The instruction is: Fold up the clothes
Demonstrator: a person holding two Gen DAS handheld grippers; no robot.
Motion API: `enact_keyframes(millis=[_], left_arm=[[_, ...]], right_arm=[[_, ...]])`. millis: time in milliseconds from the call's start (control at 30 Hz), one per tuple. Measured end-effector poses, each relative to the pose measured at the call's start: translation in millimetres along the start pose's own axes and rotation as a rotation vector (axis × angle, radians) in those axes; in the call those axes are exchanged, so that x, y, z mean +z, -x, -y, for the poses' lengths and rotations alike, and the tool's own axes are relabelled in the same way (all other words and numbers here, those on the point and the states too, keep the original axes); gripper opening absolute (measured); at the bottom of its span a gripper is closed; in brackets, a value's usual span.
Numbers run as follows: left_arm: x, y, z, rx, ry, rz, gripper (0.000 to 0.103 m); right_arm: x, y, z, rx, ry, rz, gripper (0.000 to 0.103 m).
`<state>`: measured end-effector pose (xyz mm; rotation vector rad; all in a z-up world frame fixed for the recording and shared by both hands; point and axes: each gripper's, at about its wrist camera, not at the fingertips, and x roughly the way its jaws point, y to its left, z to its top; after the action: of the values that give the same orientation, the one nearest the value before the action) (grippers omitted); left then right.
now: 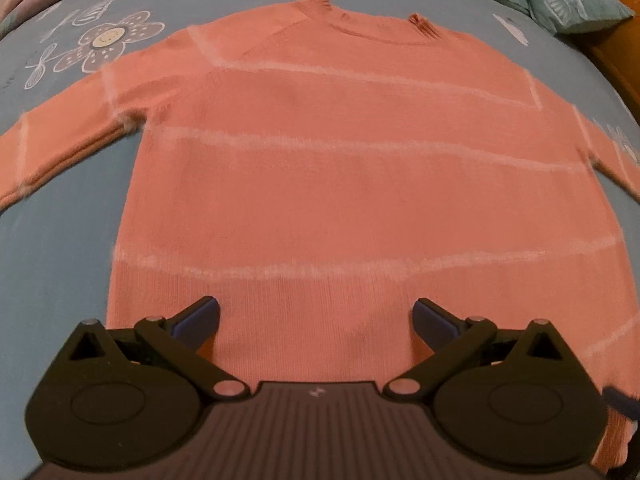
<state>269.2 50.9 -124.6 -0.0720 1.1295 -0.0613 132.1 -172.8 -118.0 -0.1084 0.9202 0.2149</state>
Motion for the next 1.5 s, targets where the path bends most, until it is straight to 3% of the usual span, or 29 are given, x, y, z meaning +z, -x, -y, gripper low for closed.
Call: enact_keyframes(millis=[167, 233, 333, 467, 700, 900, 1067, 1200, 1333, 1500], left_arm=[[-6, 10, -7, -0.033, 0.025, -0.007, 0.102], [-2, 23, -17, -0.054, 0.044, 0.021, 0.102], [10, 52, -41, -0.048, 0.072, 0.095, 0.102], [35, 86, -100, -0.013, 0.163, 0.186, 0.102], [80, 114, -221, 0.002, 0.404, 0.315, 0.102], [101, 57, -279, 0.011, 0.477, 0.310, 0.102], [84, 21, -323, 0.034, 0.563, 0.299, 0.102], [42, 19, -355, -0.019, 0.659, 0.326, 0.102], [7, 37, -371, -0.083, 0.693, 0.397, 0.102], [2, 60, -381, 0.000, 0.765, 0.383, 0.102]], right_arm=[[2, 1, 0, 0.004, 0.002, -0.004, 0.103], [5, 5, 3, 0.017, -0.018, -0.002, 0.103], [11, 18, 8, 0.076, -0.074, 0.070, 0.103], [22, 21, 7, 0.096, -0.093, 0.108, 0.103], [35, -9, 3, 0.160, -0.114, 0.018, 0.103], [40, -15, -16, 0.149, -0.042, 0.050, 0.103], [36, -16, -31, 0.143, 0.065, 0.050, 0.103], [37, -18, -35, 0.132, 0.105, 0.043, 0.103], [37, -18, -34, 0.133, 0.103, 0.042, 0.103], [37, -21, -39, 0.120, 0.116, 0.047, 0.103]])
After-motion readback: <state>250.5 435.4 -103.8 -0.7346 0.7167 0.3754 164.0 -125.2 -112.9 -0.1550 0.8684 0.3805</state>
